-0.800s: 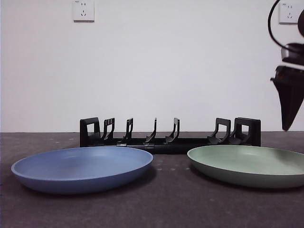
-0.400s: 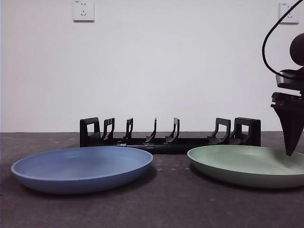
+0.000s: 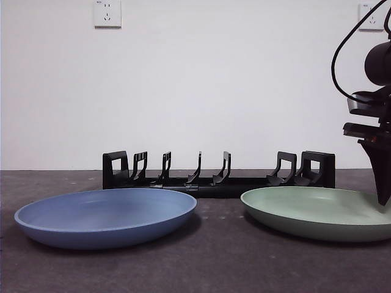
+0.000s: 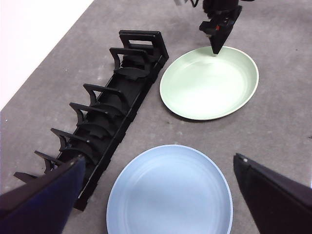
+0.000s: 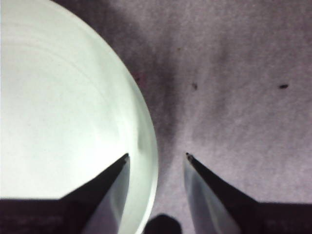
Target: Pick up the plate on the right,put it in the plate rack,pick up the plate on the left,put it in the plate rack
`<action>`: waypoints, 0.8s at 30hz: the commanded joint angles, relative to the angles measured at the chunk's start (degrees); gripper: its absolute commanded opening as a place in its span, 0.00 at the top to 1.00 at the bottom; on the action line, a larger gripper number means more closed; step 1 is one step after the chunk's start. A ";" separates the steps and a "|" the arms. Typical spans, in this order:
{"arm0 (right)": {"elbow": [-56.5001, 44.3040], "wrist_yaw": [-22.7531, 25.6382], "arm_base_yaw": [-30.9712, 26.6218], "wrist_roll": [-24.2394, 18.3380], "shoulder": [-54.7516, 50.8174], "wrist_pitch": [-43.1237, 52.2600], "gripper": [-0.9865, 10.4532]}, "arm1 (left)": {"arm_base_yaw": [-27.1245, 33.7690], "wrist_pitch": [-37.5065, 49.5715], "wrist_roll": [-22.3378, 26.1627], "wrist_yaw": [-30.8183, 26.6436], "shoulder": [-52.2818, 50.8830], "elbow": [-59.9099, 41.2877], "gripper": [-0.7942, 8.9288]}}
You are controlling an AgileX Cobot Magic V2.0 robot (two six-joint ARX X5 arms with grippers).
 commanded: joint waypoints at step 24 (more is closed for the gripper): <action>7.21 -6.38 0.17 -2.16 -2.73 -7.37 0.93 | -4.76 0.52 10.36 -0.48 0.74 0.11 0.23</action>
